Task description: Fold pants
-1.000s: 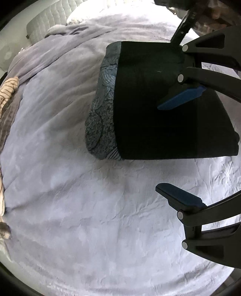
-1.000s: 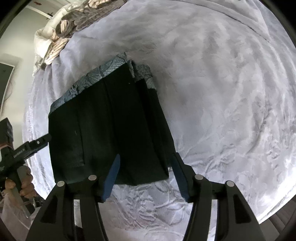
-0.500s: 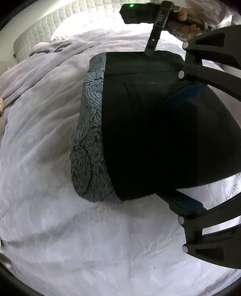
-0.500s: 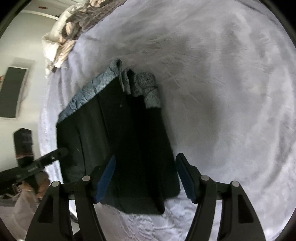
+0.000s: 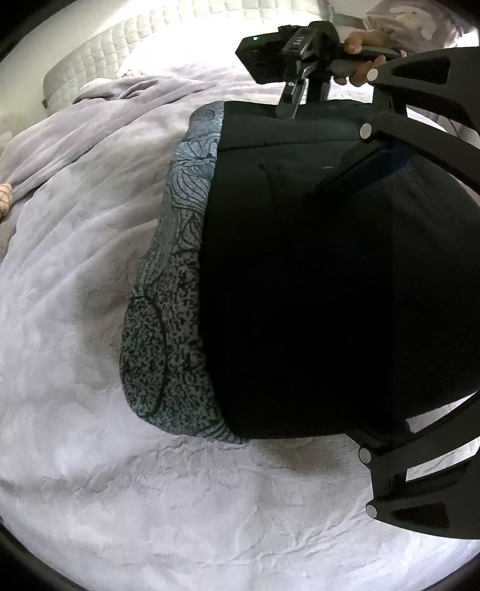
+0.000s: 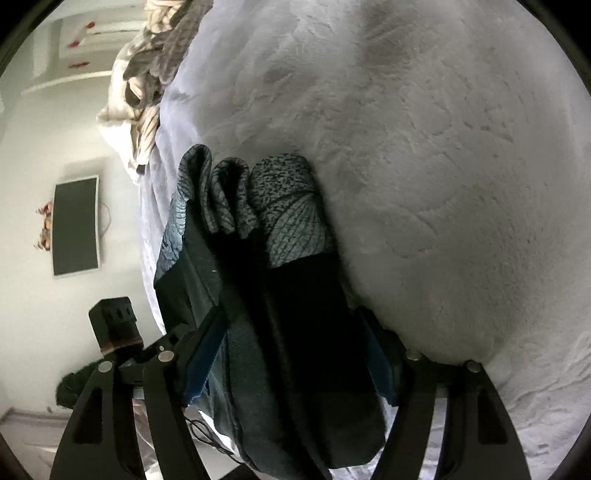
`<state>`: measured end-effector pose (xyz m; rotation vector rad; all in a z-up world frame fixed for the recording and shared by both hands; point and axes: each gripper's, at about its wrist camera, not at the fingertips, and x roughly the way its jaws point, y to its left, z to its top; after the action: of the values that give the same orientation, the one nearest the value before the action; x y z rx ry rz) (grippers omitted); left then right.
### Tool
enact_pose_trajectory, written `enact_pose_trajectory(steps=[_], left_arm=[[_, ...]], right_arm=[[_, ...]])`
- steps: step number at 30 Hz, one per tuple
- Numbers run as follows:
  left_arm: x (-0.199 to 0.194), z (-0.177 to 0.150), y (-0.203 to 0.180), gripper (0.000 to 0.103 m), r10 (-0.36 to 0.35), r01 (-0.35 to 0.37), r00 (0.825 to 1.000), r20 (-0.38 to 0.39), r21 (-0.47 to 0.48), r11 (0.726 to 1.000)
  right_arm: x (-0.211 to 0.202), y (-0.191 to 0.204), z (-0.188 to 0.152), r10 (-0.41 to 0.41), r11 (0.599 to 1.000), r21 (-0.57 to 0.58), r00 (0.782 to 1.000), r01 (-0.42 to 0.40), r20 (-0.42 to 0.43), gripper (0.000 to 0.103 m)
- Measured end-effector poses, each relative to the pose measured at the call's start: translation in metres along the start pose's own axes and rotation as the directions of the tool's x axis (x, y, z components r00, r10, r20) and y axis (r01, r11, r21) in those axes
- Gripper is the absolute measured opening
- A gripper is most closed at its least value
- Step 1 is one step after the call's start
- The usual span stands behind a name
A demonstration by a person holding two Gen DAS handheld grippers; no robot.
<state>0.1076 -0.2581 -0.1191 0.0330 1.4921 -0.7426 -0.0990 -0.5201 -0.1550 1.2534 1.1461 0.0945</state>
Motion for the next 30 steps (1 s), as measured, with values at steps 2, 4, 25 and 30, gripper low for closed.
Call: enact_pose_trajectory(steps=[2, 4, 25, 30], left_arm=[[-0.009, -0.004, -0.008, 0.082, 0.001, -0.001, 0.999, 0.032, 0.013, 1.000], [-0.017, -0.006, -0.013, 0.070, -0.002, 0.001, 0.999, 0.048, 0.024, 1.000], [-0.145, -0.075, 0.030, 0.059, -0.013, 0.011, 0.999, 0.047, 0.042, 0.999], [-0.165, -0.096, 0.064, 0.059, 0.043, -0.045, 0.998, 0.036, 0.043, 0.998]], right_arm=[[-0.001, 0.005, -0.003, 0.004, 1.000, -0.001, 1.000, -0.004, -0.002, 0.060], [-0.006, 0.010, -0.008, 0.011, 1.000, -0.008, 1.000, -0.011, 0.005, 0.051], [-0.014, 0.108, -0.097, 0.106, 0.994, -0.031, 0.994, -0.105, 0.018, 0.042], [0.012, 0.117, -0.118, 0.130, 0.991, 0.013, 0.991, -0.131, 0.016, 0.042]])
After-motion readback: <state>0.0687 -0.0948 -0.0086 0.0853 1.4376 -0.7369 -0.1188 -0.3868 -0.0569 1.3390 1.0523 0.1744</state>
